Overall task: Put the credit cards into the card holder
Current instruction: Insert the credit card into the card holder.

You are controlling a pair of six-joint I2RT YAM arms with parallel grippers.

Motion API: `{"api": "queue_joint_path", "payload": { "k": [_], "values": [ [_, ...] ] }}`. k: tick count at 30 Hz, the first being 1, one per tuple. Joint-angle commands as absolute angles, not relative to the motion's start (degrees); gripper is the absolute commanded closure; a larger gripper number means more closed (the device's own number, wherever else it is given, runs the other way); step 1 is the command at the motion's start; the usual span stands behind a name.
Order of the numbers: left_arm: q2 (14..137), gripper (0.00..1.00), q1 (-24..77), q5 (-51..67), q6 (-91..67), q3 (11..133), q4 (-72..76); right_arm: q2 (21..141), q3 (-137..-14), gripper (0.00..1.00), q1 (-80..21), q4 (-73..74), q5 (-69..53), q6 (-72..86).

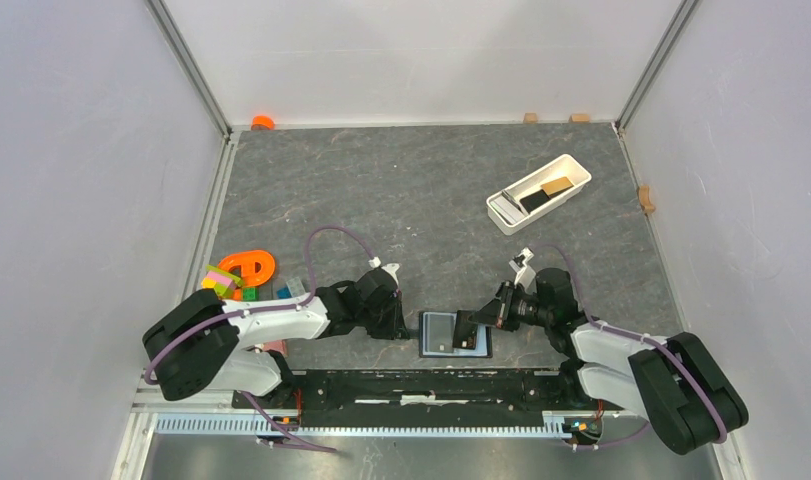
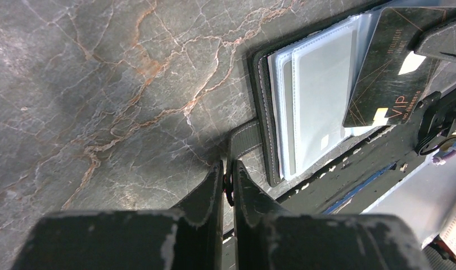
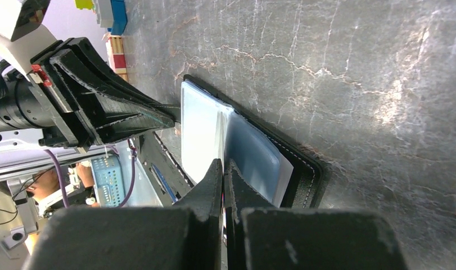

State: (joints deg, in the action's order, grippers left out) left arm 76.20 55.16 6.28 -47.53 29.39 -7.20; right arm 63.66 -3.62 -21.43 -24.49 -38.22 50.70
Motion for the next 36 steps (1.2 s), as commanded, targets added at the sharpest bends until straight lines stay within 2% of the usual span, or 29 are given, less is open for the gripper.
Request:
{"api": "queue_joint_path", "payload": {
  "k": [1,4,22,36],
  "values": [
    [76.9,0.92,55.5,5.3,-48.0,29.3,-6.2,64.6,-3.1,1.00,-22.4,-26.5,-36.2,49.3],
    [77.0,0.98,55.5,5.4,-48.0,29.3,-6.2,65.1,-2.7,1.00,-23.0,-26.8,-35.5,49.3],
    [77.4,0.98,55.5,6.1,-47.6,29.3,-5.9,69.6,-1.7,1.00,-27.2,-32.5,-32.1,52.5],
    [76.6,0.98,55.5,5.2,-47.7,28.9,-6.4,66.5,-3.7,1.00,-26.6,-23.1,-26.8,48.5]
  ]
}}
